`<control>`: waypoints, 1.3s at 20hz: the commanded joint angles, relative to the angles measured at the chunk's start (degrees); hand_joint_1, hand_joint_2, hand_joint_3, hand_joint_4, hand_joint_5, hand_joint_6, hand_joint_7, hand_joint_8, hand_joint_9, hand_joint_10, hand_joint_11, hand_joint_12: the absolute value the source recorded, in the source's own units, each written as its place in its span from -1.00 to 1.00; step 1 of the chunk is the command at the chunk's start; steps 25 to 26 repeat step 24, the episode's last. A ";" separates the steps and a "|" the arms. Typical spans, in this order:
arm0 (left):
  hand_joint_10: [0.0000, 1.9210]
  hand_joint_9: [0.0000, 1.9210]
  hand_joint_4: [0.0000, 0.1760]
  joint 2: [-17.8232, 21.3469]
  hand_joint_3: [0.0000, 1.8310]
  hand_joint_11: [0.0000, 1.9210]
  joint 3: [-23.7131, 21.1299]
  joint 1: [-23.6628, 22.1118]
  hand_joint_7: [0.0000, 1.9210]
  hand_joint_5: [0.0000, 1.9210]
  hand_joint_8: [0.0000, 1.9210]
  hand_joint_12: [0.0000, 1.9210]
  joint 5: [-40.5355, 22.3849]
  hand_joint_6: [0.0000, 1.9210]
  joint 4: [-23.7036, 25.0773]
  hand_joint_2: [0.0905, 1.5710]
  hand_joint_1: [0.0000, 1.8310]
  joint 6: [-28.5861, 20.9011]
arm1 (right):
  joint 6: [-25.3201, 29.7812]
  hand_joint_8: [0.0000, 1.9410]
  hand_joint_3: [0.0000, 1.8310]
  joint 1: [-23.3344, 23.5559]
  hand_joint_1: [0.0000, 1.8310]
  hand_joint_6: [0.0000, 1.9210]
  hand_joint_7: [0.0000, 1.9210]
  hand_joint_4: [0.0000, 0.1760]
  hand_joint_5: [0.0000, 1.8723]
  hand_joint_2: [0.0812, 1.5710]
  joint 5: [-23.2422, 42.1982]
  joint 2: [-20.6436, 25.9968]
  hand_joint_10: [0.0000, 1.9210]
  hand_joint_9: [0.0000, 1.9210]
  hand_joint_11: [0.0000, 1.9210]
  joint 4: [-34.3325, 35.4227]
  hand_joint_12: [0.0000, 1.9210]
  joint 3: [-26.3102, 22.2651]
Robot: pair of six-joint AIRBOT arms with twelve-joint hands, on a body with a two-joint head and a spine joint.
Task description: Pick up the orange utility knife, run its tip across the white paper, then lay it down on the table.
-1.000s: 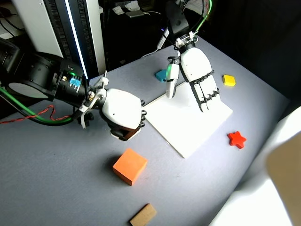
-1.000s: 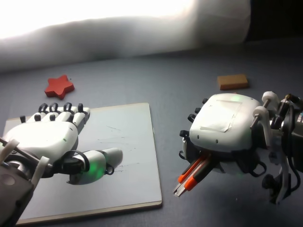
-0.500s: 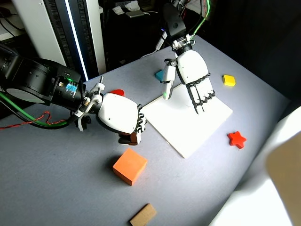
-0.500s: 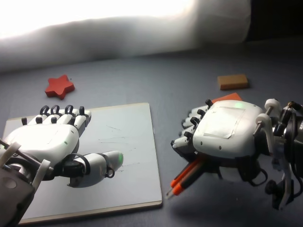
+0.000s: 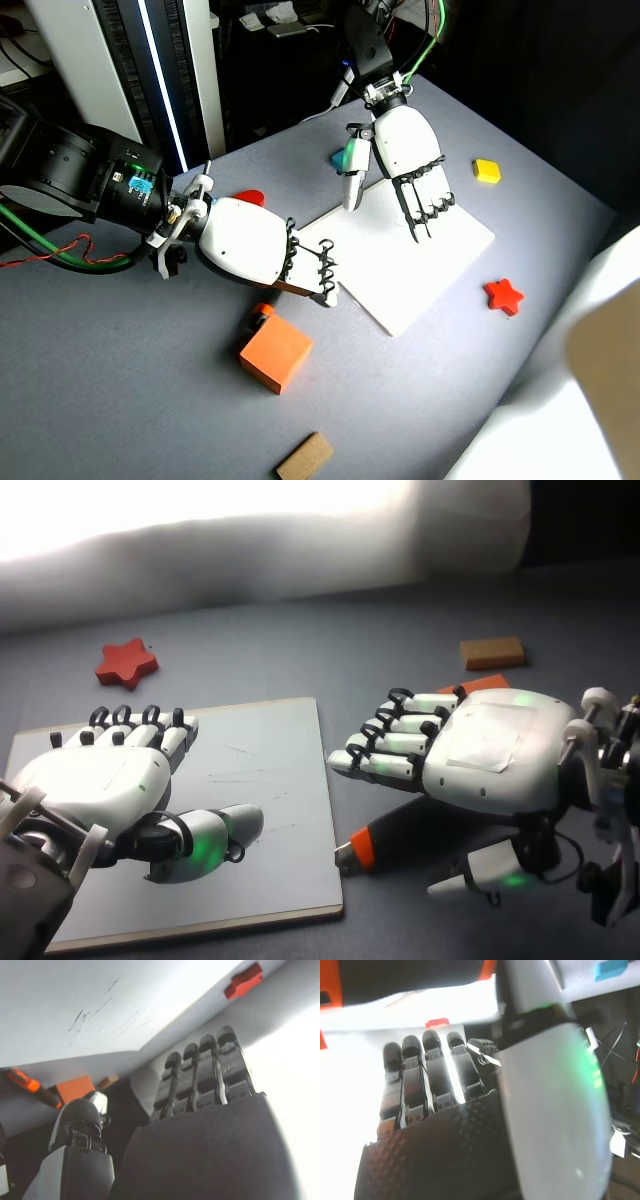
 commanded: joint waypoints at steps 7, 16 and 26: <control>-0.29 -0.38 -1.00 1.78 -1.00 -0.90 -1.51 -1.51 -0.13 -0.45 -0.75 0.55 -0.16 -0.89 6.98 0.58 -0.81 -1.62 | 1.24 -0.87 -0.98 2.66 -1.00 -0.83 -0.27 -1.00 -0.43 0.48 6.20 5.05 -0.80 -0.37 -0.97 -0.19 0.31 -6.60; 1.00 0.46 -1.00 1.95 -0.98 0.39 -2.27 -2.95 0.39 0.16 0.99 1.00 5.24 0.99 10.10 0.95 -0.64 -1.88 | 5.15 0.93 -1.00 7.98 -0.54 1.00 0.43 -1.00 0.30 0.92 -1.82 14.65 1.00 0.48 0.43 -0.22 1.00 -13.29; 1.00 0.46 1.00 2.93 -1.00 0.43 -2.70 -3.82 0.37 0.24 1.00 1.00 5.26 1.00 11.06 0.95 -0.45 -2.23 | 5.57 0.96 -1.00 5.39 -0.39 1.00 0.43 1.00 0.35 0.91 2.11 18.84 1.00 0.49 0.44 -0.20 1.00 -13.50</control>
